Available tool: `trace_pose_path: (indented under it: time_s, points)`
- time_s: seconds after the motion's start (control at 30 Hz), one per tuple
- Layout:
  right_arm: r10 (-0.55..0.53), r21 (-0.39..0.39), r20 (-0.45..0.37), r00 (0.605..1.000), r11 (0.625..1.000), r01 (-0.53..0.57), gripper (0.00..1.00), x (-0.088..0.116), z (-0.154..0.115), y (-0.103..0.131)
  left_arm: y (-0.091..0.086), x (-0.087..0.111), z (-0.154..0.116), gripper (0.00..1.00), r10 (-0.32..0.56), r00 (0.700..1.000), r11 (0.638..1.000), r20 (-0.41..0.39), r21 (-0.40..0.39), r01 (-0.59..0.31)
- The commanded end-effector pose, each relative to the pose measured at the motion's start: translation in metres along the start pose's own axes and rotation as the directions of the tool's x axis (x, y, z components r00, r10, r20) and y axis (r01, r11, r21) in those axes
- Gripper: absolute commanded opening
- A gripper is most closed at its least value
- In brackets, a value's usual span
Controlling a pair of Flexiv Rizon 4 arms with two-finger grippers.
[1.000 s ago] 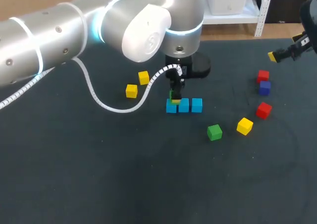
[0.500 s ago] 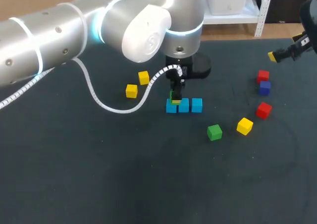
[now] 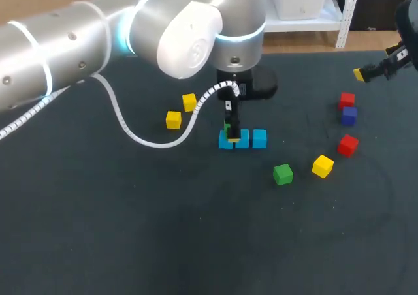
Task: Place the blue cubes, place green cubes on the blue cubes, place the yellow cubes on the green cubes, then place the red cubes on the yellow cubes, and place purple cube on the red cubes.
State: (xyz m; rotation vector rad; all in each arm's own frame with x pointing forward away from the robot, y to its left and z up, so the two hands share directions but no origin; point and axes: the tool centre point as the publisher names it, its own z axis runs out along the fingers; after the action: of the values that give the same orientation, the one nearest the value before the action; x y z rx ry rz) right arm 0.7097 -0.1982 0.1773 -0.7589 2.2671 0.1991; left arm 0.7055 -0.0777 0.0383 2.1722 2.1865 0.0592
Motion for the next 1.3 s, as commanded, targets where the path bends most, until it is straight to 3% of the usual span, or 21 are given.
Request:
trace_pose_path:
  time_s: [0.03, 0.17, 0.3, 0.63, 0.77, 0.87, 1.07, 1.3]
  points:
    - [0.001, 0.01, 0.006, 1.0, 1.0, -0.001, 1.0, 0.001, 0.002, 0.002, -0.001, 0.019, -0.014, 1.0, -0.026, 0.999, 0.999, 0.034, -0.021, 0.027]
    - [0.001, 0.01, 0.006, 1.0, 1.0, -0.001, 1.0, 0.001, 0.002, 0.002, 0.003, 0.043, -0.035, 1.0, -0.095, 0.99, 0.993, 0.106, -0.061, 0.102]
    - [0.001, 0.01, 0.006, 1.0, 1.0, -0.001, 1.0, 0.001, 0.002, 0.002, 0.007, 0.068, -0.053, 1.0, -0.195, 0.959, 0.975, 0.206, -0.062, 0.212]
    - [0.001, 0.01, 0.006, 1.0, 1.0, -0.001, 1.0, 0.001, 0.002, 0.002, 0.008, 0.117, -0.068, 1.0, -0.435, 0.8, 0.867, 0.413, -0.05, 0.496]
    - [0.001, 0.01, 0.006, 1.0, 1.0, -0.001, 1.0, 0.001, 0.002, 0.002, 0.003, 0.129, -0.083, 1.0, -0.46, 0.732, 0.831, 0.502, -0.047, 0.554]
    - [0.001, 0.01, 0.006, 1.0, 1.0, -0.001, 1.0, 0.001, 0.002, 0.002, 0.002, 0.139, -0.099, 1.0, -0.452, 0.697, 0.817, 0.556, -0.056, 0.574]
    - [0.001, 0.01, 0.006, 1.0, 1.0, -0.001, 1.0, 0.001, 0.002, 0.002, 0.014, 0.167, -0.12, 1.0, -0.475, 0.664, 0.773, 0.578, -0.086, 0.628]
    - [0.001, 0.01, 0.006, 1.0, 1.0, -0.001, 1.0, 0.001, 0.002, 0.002, 0.027, 0.183, -0.141, 1.0, -0.511, 0.571, 0.699, 0.642, -0.077, 0.711]
